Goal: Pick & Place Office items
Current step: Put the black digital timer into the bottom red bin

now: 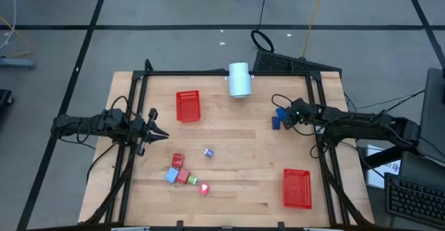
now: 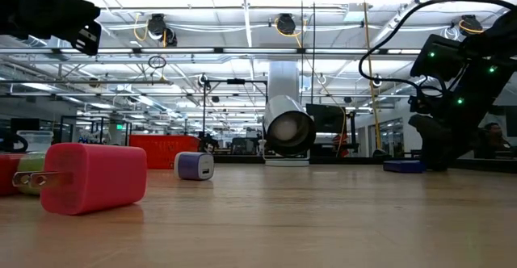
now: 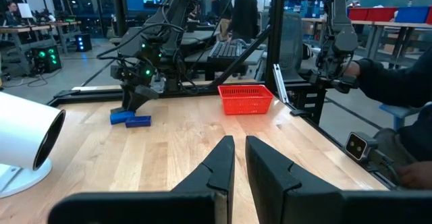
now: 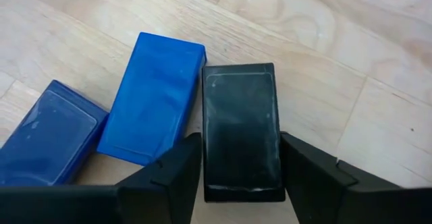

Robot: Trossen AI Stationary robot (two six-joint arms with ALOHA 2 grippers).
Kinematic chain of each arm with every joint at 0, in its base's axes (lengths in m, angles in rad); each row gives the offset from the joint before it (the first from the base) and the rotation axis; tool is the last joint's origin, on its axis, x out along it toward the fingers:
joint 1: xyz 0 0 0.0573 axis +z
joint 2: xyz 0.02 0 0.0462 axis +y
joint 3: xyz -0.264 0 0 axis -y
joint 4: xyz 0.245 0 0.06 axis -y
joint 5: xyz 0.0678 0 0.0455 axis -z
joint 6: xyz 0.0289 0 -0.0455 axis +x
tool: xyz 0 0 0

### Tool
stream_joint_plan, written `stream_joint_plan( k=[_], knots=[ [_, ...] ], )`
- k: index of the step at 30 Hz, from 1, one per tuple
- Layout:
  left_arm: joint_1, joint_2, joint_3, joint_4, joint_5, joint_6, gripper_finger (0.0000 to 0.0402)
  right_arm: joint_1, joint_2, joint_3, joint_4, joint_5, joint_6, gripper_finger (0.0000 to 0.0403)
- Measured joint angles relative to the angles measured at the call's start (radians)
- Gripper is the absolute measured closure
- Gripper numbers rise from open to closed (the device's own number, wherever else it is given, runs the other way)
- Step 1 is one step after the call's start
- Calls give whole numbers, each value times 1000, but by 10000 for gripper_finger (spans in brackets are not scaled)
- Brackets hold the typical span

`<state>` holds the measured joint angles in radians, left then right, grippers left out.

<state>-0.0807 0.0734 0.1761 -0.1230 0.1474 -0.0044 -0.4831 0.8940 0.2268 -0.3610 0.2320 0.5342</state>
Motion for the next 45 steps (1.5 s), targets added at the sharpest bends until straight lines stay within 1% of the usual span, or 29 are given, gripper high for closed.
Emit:
stream_joint_plan(
  k=[6, 12, 14, 17, 20, 24, 27, 32, 36, 41, 43, 45],
  knots=[
    [0, 0, 0, 0, 0, 0, 360, 0, 0, 0, 15, -2, -19, 249],
    [0, 0, 0, 0, 0, 0, 360, 0, -12, 19, 41, 4, -24, 239],
    [0, 0, 0, 0, 0, 0, 360, 0, -29, 31, 31, -2, -27, 238],
    [0, 0, 0, 0, 0, 0, 360, 2, -67, 44, 26, -38, -32, 244],
    [0, 0, 0, 0, 0, 0, 360, 2, -110, 49, 33, -33, -45, 250],
    [0, 0, 0, 0, 0, 0, 360, 8, -160, 49, 35, -46, -44, 243],
    [0, 0, 0, 0, 0, 0, 360, 28, -191, 49, 37, -47, -42, 239],
    [0, 0, 0, 0, 0, 0, 360, 70, -222, 50, 65, -134, -49, 249],
    [0, 0, 0, 0, 0, 0, 360, 112, -226, 51, 134, -186, -56, 251],
    [0, 0, 0, 0, 0, 0, 360, 163, -226, 52, 230, -188, -58, 238],
    [0, 0, 0, 0, 0, 0, 360, 182, -226, 53, 250, -192, -57, 240],
    [0, 0, 0, 0, 0, 0, 360, 199, -226, 53, 273, -218, -57, 246]
  ],
)
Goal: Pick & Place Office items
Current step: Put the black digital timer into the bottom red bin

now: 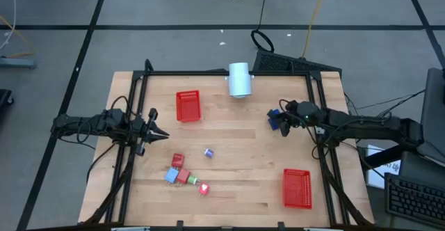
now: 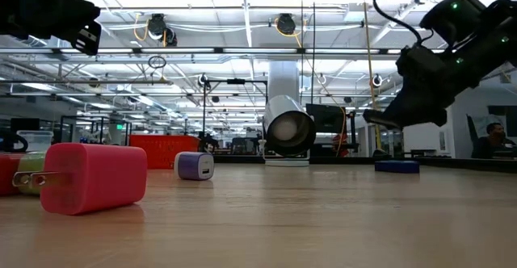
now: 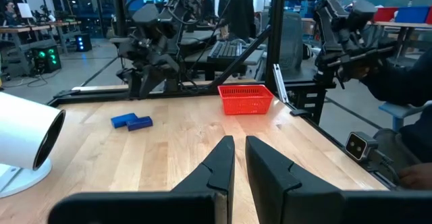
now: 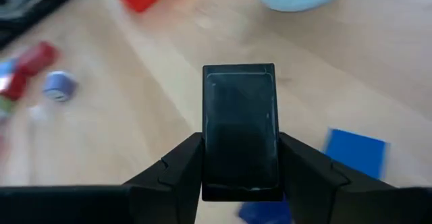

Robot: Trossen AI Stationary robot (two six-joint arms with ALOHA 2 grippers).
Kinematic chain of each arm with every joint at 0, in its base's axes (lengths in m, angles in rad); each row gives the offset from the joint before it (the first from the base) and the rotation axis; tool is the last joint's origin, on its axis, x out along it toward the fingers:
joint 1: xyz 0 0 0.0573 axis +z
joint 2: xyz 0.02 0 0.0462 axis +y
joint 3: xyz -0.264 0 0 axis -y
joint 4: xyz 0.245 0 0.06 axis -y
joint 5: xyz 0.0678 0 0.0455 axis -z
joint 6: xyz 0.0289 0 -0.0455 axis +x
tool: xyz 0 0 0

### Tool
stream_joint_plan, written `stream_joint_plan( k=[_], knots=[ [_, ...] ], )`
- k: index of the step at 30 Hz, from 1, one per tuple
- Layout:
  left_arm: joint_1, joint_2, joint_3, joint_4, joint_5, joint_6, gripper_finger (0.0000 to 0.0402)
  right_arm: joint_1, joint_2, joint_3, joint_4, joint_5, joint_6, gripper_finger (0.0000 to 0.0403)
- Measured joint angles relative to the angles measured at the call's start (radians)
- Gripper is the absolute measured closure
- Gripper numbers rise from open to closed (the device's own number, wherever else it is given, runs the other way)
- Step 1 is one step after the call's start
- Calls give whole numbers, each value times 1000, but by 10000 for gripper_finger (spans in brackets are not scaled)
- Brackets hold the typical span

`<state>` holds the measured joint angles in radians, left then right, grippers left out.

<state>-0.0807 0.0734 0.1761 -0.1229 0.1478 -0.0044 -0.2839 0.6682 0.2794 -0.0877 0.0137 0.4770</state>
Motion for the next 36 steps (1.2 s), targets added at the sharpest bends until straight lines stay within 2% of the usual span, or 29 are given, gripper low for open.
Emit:
stream_joint_plan(
  k=[6, 12, 17, 22, 28, 32, 36],
  knots=[
    [0, 0, 0, 0, 0, 0, 360, 69, 0, 6, 130, -45, 11, 249],
    [0, 0, 0, 0, 0, 0, 360, 194, 0, 67, 121, -41, 8, 249],
    [0, 0, 0, 0, 0, 0, 360, 349, 0, 129, 91, -28, 15, 253],
    [0, 0, 0, 0, 0, 0, 360, 532, 4, 234, -66, 80, 82, 252],
    [0, 0, 0, 0, 0, 0, 360, 744, 74, 391, -354, 227, 233, 253],
    [0, 0, 0, 0, 0, 0, 360, 858, 150, 435, -466, 208, 337, 253],
    [0, 0, 0, 0, 0, 0, 360, 942, 208, 439, -517, 125, 503, 253]
  ],
)
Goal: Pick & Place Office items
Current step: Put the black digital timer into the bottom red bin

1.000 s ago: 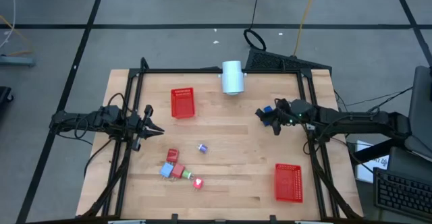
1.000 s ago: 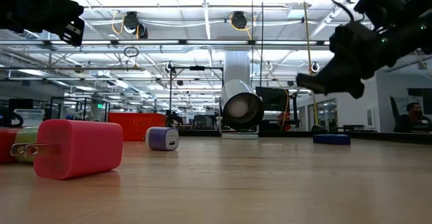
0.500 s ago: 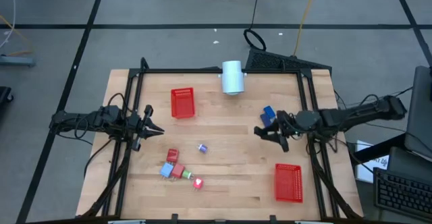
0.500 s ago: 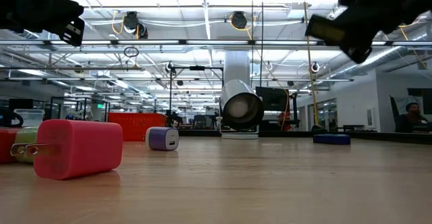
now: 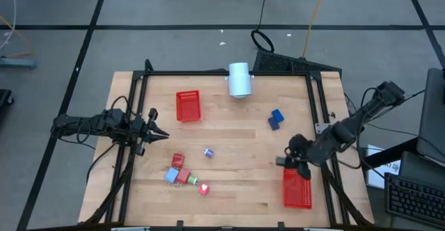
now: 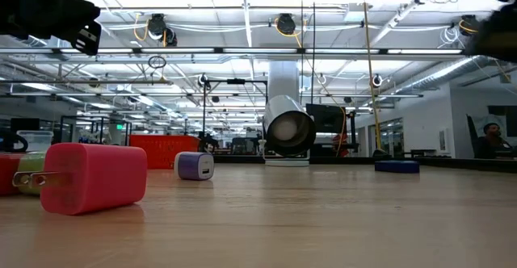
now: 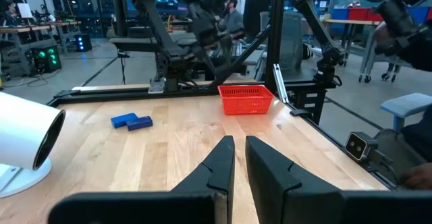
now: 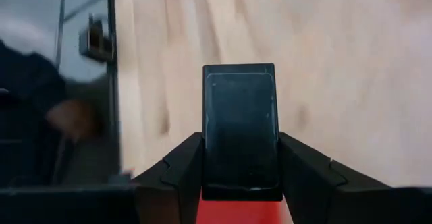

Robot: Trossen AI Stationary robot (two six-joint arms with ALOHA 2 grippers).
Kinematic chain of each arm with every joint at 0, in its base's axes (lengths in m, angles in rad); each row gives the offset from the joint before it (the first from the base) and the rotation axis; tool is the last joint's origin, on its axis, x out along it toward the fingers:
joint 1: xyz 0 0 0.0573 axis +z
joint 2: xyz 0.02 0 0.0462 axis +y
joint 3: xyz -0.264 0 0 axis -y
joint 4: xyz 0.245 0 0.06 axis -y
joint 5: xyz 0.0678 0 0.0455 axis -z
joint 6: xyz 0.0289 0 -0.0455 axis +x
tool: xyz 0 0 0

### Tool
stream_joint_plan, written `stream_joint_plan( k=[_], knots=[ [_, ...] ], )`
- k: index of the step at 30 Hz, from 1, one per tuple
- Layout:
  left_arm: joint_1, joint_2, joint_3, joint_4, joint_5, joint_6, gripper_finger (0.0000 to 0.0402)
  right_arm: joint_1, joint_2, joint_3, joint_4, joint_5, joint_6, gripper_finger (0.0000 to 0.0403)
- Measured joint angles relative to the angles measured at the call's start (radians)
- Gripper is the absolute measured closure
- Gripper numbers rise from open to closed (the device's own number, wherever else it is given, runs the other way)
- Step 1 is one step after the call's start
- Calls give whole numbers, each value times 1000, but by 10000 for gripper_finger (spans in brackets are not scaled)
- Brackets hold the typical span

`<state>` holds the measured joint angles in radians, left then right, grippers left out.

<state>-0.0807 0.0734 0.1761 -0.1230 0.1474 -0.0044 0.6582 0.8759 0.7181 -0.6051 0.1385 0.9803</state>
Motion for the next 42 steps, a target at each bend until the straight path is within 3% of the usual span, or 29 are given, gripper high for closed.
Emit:
stream_joint_plan(
  k=[7, 11, 32, 42],
  knots=[
    [0, 0, 0, 0, 0, 0, 360, 132, 63, 0, -23, -69, 255, 253],
    [0, 0, 0, 0, 0, 0, 360, 169, 90, 0, -37, -97, 319, 253],
    [0, 0, 0, 0, 0, 0, 360, 184, 167, 0, 3, -152, 319, 232],
    [0, 0, 0, 0, 0, 0, 360, 184, 166, 0, 14, -152, 317, 180]
  ],
)
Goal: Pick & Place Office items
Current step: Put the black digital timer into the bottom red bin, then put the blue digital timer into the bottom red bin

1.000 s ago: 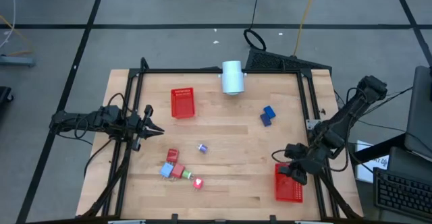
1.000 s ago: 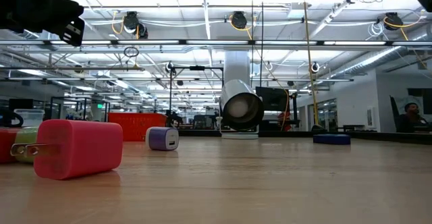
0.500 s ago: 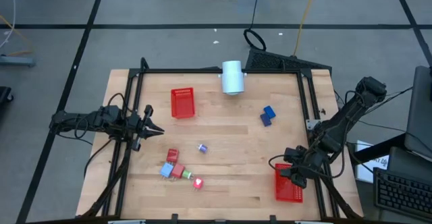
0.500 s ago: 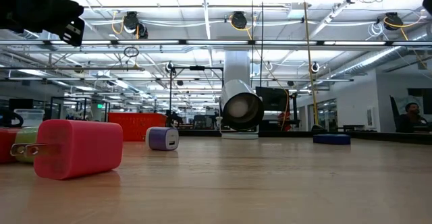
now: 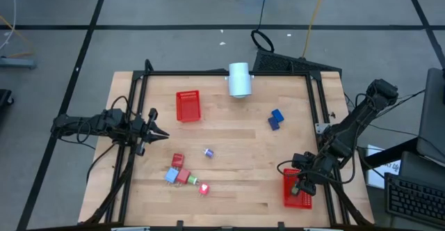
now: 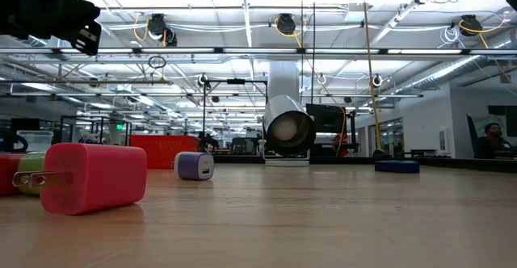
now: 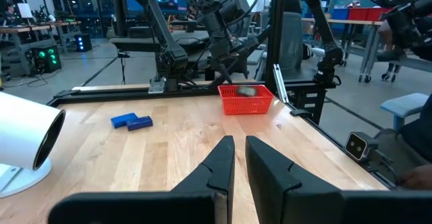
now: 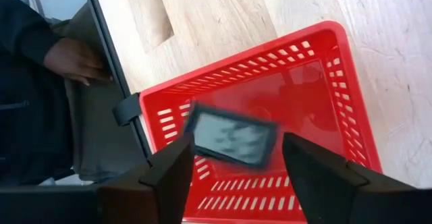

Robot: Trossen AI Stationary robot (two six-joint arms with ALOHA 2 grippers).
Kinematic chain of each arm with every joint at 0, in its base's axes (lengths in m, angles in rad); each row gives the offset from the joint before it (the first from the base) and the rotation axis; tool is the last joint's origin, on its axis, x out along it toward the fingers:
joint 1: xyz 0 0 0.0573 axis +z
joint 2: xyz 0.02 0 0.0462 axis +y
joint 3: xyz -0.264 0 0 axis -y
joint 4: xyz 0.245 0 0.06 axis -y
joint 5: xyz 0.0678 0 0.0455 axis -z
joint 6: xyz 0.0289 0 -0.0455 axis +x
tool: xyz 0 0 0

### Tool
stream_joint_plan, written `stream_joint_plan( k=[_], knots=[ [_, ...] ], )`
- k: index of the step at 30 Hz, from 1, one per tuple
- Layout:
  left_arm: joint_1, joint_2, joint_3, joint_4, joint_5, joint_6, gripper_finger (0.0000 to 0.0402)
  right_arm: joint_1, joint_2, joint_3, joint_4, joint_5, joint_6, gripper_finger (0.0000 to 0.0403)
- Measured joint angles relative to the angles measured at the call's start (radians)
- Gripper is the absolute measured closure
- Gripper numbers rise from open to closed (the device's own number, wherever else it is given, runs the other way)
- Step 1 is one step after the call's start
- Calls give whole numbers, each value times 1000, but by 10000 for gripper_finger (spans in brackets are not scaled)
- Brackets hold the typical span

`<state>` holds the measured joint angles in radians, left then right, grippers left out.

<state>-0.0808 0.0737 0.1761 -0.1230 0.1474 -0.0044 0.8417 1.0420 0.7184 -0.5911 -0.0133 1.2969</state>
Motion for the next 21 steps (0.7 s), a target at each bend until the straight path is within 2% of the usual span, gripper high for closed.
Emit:
stream_joint_plan(
  k=[7, 11, 15, 21],
  knots=[
    [0, 0, 0, 0, 0, 0, 360, 0, 0, 0, -4, 17, -35, 166],
    [0, 0, 0, 0, 0, 0, 360, -3, 0, 0, -4, 94, -95, 169],
    [0, 0, 0, 0, 0, 0, 360, -10, 0, 0, -3, 252, -202, 176],
    [0, 0, 0, 0, 0, 0, 360, -11, 0, 0, 33, 592, -420, 181]
  ],
)
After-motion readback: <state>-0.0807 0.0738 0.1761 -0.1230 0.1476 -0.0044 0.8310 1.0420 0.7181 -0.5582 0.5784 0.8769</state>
